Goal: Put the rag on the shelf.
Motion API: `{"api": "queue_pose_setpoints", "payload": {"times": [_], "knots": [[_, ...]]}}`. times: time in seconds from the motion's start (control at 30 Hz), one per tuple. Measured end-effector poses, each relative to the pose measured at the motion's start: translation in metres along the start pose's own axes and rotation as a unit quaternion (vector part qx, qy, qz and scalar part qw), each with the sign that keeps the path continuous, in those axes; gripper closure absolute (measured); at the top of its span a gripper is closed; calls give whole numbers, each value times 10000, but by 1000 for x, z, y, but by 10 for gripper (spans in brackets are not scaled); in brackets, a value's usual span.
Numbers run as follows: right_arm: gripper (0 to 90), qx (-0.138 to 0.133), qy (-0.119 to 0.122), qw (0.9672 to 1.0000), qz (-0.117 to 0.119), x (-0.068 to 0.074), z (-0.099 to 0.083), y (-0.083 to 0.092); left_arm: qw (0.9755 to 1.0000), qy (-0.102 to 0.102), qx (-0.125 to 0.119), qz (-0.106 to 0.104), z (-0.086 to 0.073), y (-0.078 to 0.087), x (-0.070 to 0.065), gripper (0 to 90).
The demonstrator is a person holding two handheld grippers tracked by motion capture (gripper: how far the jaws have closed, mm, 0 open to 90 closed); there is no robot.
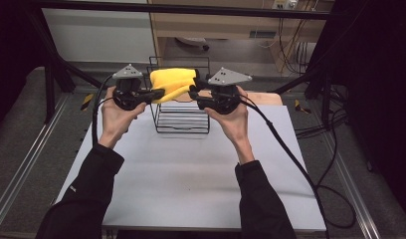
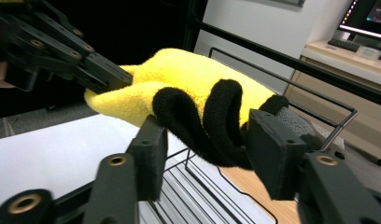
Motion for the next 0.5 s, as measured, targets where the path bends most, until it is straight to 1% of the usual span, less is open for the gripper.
{"api": "queue_pose_setpoints", "payload": {"times": [0.07, 0.17, 0.2, 0.23, 0.27, 0.3, 0.33, 0.37, 0.4, 0.43, 0.5], "knots": [[389, -73, -79, 9999, 109, 3, 2, 3, 10000, -36, 23, 16, -1, -1, -1, 900], [380, -326, -314, 9985, 321, 5, 9, 9, 9999, -91, 99, 7, -4, -4, -2, 900], [386, -381, -379, 9980, 340, 5, 12, 10, 9998, -119, 140, 21, -5, -6, -2, 900], [419, -390, -393, 9979, 329, 5, 14, 10, 9997, -147, 173, 38, -7, -8, -2, 900], [492, -339, -400, 9980, 340, 5, 16, 8, 9997, -134, 177, 39, -8, -10, -2, 900], [553, -260, -457, 9981, 323, 4, 16, 6, 9997, -138, 197, 26, -9, -12, -2, 900], [652, -133, -559, 9978, 323, 2, 15, 2, 9997, -134, 194, 34, -10, -13, -3, 900], [722, 6, -606, 9976, 350, 1, 12, -2, 9997, -137, 201, 22, -11, -14, -3, 900], [781, 133, -656, 9973, 293, -1, 9, -7, 9997, -141, 201, 11, -12, -15, -3, 900], [829, 297, -695, 9968, 240, -3, 5, -12, 9997, -157, 207, 19, -13, -15, -3, 900], [876, 473, -732, 9961, 153, -5, -1, -18, 9996, -208, 198, -19, -16, -14, -4, 900]]}}
Point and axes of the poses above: each handheld gripper's, and its own axes: y roughly backward along the jaws, z roughly out of its top, x roughly to its left, the point moved 4 cm from there along -y, roughly forward along the jaws, and after that the axes turned 8 degrees about -y, right-handed, at the moved point
